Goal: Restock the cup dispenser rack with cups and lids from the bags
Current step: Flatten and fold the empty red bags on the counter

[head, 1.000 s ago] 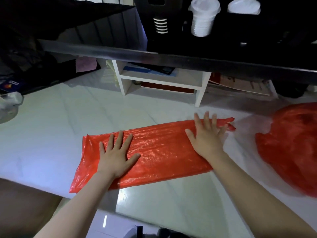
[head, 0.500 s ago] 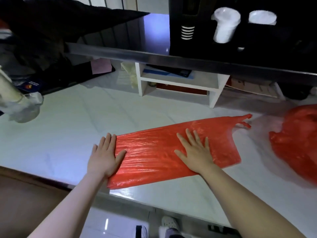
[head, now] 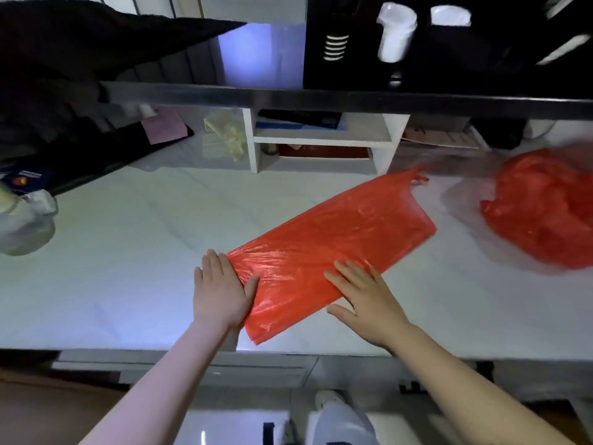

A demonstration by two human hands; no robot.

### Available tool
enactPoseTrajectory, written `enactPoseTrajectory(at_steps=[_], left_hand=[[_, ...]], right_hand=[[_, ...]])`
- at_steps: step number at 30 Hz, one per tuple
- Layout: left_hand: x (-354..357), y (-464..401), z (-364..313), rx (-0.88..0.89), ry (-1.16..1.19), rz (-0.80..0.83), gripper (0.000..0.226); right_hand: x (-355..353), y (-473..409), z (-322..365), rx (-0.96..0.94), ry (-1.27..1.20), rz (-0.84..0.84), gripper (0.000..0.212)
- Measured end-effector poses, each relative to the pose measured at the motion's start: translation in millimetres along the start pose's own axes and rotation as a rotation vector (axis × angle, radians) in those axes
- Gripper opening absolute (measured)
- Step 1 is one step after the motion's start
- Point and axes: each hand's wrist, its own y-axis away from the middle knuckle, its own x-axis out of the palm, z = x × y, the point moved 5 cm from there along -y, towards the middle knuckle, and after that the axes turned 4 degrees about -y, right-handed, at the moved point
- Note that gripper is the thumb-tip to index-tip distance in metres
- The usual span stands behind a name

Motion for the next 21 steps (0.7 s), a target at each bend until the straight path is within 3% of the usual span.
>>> enactPoseTrajectory(at_steps=[4, 7, 10, 12, 15, 17, 21], left_hand=[[-12, 9, -13, 0.199, 0.011, -0.020, 0.078], [-24, 0, -2, 0.257, 0.115, -0.079, 0.055], [-24, -9, 5, 0.331, 0.264, -0.152, 0.026], [-22, -10, 1, 0.432, 0.330, -0.142, 0.028], [-16, -9, -8, 0.660, 0.352, -0.047, 0.047], [-12, -8, -10, 0.719, 0.317, 0.017, 0.052], [-15, -7, -8, 0.790, 0.296, -0.005, 0.048]], right_hand=[[-10, 23, -23, 0.150, -0.167, 0.031, 0.079], [-19, 33, -29, 0.202, -0.188, 0.005, 0.078], [-22, 41, -15, 0.154, -0.135, -0.132, 0.068], [-15, 46, 4, 0.051, -0.148, -0.193, 0.061], [3, 46, 23, 0.009, -0.173, -0.114, 0.058], [7, 44, 23, 0.040, -0.179, -0.107, 0.056], [2, 42, 18, 0.079, -0.215, -0.230, 0.033]])
